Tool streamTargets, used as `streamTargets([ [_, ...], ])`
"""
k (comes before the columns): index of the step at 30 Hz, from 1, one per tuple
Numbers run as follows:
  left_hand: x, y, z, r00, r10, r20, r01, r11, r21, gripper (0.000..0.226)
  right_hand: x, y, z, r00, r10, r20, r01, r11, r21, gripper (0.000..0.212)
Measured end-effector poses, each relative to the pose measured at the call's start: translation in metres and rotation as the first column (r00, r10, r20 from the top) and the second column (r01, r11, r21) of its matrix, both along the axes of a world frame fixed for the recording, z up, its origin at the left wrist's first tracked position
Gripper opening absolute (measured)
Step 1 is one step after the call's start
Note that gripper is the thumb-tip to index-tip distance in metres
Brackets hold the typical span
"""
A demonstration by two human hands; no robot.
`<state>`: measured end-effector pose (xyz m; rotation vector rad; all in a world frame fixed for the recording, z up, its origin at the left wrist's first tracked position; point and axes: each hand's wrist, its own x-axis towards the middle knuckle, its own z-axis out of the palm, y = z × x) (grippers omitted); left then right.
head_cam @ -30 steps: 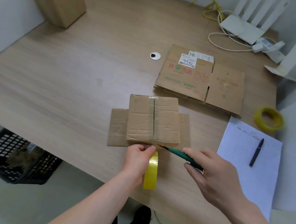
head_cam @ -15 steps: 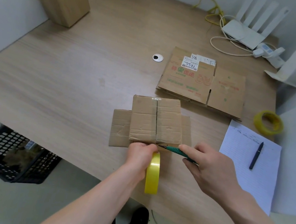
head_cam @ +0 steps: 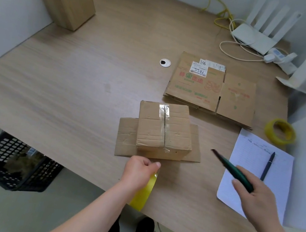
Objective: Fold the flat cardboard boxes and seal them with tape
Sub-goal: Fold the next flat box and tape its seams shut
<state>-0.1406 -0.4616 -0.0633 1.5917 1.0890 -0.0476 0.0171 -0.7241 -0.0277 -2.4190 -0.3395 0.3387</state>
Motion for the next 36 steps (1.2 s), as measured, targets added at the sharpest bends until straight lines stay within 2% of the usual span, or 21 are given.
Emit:
streamTargets([
  [3,0.001,-0.003,0.005,0.996,-0.083,0.015,0.084,0.996,-0.006,0.046,0.001,-0.023,-0.038,0.994,-0.091,0.058,0.104,0.946,-0.308,0.048],
  [5,0.003,-0.005,0.010,0.992,-0.125,0.031,0.125,0.992,-0.018,0.044,-0.001,-0.028,-0.055,0.992,-0.126,0.025,0.126,0.915,-0.384,0.050],
  [8,0.004,-0.006,0.018,0.984,-0.175,0.041,0.176,0.984,-0.028,0.045,-0.005,-0.028,-0.068,0.994,-0.107,-0.035,0.074,0.856,-0.512,0.058],
  [10,0.004,-0.005,0.026,0.976,-0.210,0.059,0.213,0.976,-0.044,0.043,-0.008,-0.019,-0.065,0.997,-0.080,-0.006,0.060,0.794,-0.605,0.063],
  [11,0.003,-0.003,0.030,0.970,-0.231,0.077,0.235,0.970,-0.053,0.041,-0.008,-0.010,-0.059,0.997,-0.060,0.055,0.081,0.799,-0.595,0.065],
  [13,0.001,0.002,0.039,0.948,-0.298,0.109,0.305,0.951,-0.053,0.037,-0.010,0.017,-0.041,0.971,0.063,0.230,0.034,0.919,-0.393,0.063],
  [14,-0.001,0.006,0.043,0.930,-0.352,0.111,0.358,0.933,-0.044,0.034,-0.012,0.036,-0.030,0.937,0.139,0.320,-0.061,0.969,-0.241,0.060],
  [16,-0.006,0.014,0.049,0.878,-0.471,0.087,0.474,0.880,-0.024,0.032,-0.016,0.079,-0.010,0.856,0.283,0.432,-0.291,0.955,-0.049,0.051],
  [19,-0.011,0.026,0.055,0.812,-0.582,0.040,0.583,0.812,-0.021,0.033,-0.017,0.136,0.006,0.756,0.471,0.455,-0.523,0.852,-0.014,0.042],
  [22,-0.012,0.039,0.058,0.781,-0.623,0.041,0.625,0.780,-0.032,0.032,-0.018,0.165,0.004,0.743,0.559,0.368,-0.578,0.813,-0.070,0.035],
  [28,-0.009,0.071,0.073,0.780,-0.614,0.121,0.625,0.770,-0.124,0.024,-0.025,0.177,0.002,0.779,0.528,0.339,-0.531,0.842,-0.093,0.030],
  [31,-0.002,0.092,0.089,0.822,-0.510,0.254,0.565,0.789,-0.242,0.022,-0.041,0.183,0.015,0.845,0.453,0.284,-0.451,0.889,-0.077,0.025],
  [33,0.005,0.105,0.102,0.855,-0.415,0.311,0.502,0.812,-0.298,0.025,-0.053,0.189,0.027,0.906,0.343,0.249,-0.344,0.938,-0.043,0.024],
  [35,0.016,0.114,0.115,0.887,-0.317,0.337,0.428,0.838,-0.339,0.030,-0.064,0.192,0.045,0.968,0.125,0.216,-0.156,0.979,0.131,0.031],
  [36,0.021,0.117,0.121,0.901,-0.265,0.345,0.387,0.849,-0.359,0.036,-0.071,0.194,0.056,0.991,0.019,0.132,-0.056,0.959,0.279,0.034],
])
